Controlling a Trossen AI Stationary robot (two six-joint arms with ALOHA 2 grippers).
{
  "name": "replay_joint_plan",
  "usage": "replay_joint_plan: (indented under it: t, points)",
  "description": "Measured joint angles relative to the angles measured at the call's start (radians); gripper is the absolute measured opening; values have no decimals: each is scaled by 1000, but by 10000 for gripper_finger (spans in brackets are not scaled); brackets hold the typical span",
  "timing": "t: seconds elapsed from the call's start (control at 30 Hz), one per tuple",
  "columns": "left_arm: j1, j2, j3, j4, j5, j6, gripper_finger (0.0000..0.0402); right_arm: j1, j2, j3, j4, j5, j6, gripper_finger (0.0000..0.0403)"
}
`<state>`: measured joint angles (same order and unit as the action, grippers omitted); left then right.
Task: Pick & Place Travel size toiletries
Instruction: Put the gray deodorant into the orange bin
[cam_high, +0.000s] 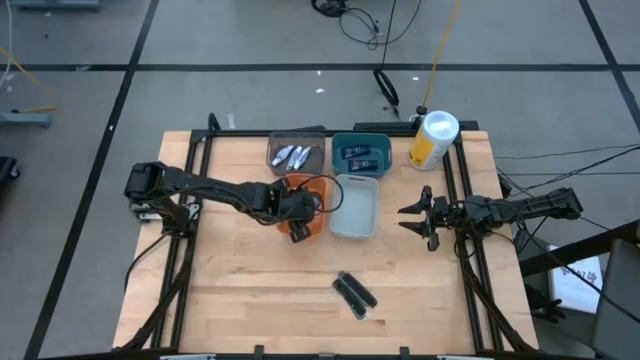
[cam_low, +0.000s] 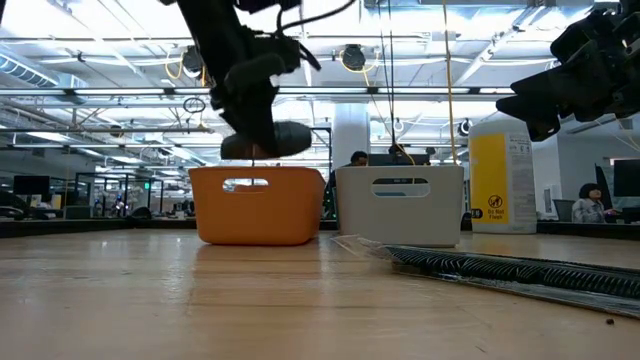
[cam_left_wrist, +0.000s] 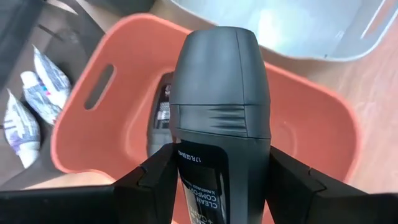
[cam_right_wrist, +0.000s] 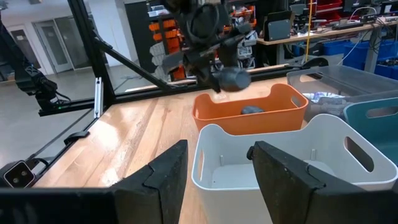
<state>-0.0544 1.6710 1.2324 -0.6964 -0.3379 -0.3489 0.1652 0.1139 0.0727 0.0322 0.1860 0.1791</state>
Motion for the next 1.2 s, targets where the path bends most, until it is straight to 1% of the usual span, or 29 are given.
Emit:
replay_joint_plan:
  t: [0.53, 1.2]
  points:
    - [0, 109, -1, 13, 12, -23, 188, 0, 0, 0, 0, 0, 0, 171]
    - [0, 110, -1, 20, 23, -19, 189, 0, 0, 0, -3, -1, 0, 171]
